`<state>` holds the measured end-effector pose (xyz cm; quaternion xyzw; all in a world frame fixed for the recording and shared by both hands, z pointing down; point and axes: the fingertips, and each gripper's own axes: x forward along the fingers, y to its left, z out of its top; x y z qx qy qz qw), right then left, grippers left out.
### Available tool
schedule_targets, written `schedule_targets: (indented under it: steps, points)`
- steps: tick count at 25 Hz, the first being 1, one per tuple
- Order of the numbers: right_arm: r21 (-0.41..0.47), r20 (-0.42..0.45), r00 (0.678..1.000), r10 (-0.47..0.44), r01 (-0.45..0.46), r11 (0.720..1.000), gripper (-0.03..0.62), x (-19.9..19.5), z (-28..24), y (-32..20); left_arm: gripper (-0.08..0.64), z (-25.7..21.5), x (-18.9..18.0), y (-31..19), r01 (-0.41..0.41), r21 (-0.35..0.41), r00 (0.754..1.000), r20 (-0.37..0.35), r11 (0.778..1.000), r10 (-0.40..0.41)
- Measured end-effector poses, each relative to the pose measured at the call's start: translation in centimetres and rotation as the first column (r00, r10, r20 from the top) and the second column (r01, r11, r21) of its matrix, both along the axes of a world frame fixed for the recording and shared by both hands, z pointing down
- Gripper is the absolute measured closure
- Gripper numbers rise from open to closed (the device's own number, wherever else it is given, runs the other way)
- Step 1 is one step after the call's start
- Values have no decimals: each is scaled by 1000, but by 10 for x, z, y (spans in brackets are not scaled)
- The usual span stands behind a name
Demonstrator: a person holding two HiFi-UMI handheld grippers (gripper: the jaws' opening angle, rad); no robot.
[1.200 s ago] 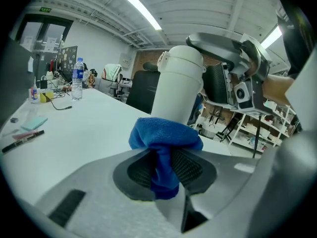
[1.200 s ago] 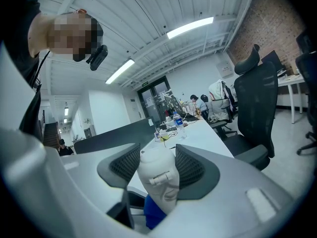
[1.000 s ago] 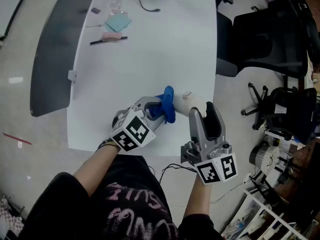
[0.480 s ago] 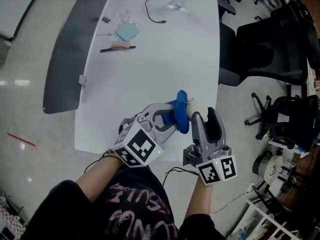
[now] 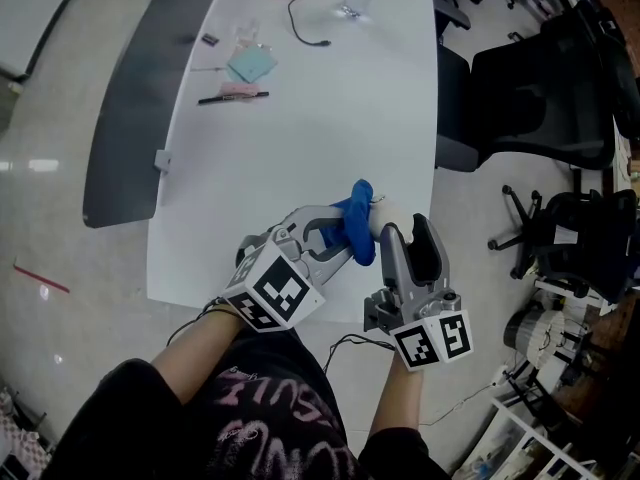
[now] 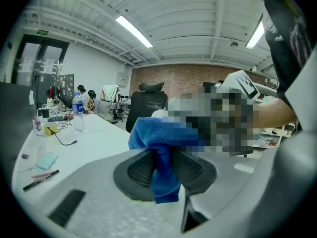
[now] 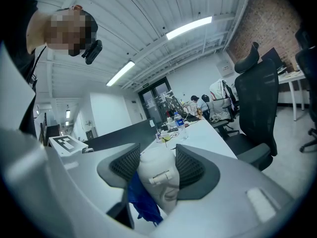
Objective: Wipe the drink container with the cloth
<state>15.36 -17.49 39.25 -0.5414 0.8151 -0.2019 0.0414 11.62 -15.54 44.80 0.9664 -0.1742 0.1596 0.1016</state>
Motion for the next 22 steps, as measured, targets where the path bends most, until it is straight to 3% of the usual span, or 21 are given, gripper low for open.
schedule_targets:
  steps: [10,22]
  points:
    - [-9,4,1000,3,-3,1000,356,0,-1,-1,466,32,-1,-3,0,-58,1000,25,998,2]
    - [-21,6,1000,5,-4,1000,356,0,0,-2,465,91,0,-3,-12,-138,993,114,990,28]
